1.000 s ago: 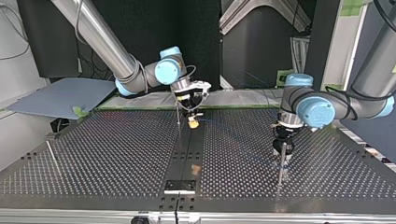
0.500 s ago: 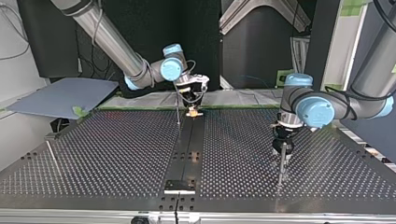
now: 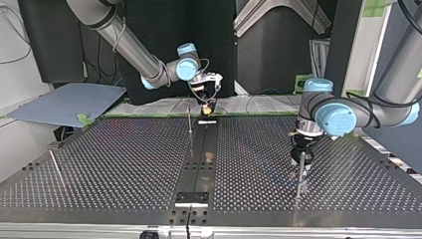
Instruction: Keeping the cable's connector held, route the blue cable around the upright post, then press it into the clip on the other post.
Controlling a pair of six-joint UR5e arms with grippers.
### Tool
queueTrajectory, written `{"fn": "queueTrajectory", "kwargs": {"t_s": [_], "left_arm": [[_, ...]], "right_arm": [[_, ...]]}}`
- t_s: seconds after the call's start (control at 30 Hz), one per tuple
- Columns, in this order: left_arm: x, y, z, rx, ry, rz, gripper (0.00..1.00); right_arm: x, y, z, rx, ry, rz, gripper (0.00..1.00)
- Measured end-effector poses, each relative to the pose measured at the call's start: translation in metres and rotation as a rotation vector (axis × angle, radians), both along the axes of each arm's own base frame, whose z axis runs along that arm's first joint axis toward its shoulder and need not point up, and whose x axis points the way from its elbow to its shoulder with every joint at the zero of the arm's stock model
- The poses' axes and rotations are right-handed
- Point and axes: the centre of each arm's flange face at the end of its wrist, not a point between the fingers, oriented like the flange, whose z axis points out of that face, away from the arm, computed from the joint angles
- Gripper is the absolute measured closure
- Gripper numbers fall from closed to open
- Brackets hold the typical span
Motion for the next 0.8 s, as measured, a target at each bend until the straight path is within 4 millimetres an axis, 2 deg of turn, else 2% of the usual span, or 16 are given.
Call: {"fn": "queueTrajectory", "kwargs": {"t_s": [0.33, 0.8], "left_arm": [[0.000, 0.000, 0.000, 0.000, -0.002, 0.001, 0.01], [0.000, 0.001, 0.000, 0.000, -0.003, 0.007, 0.01]], "right_arm": [[-0.008, 0.008, -0.061, 0.039, 0.003, -0.011, 1.00], [-0.034, 0.016, -0.144, 0.087, 0.017, -0.065, 1.00]]}}
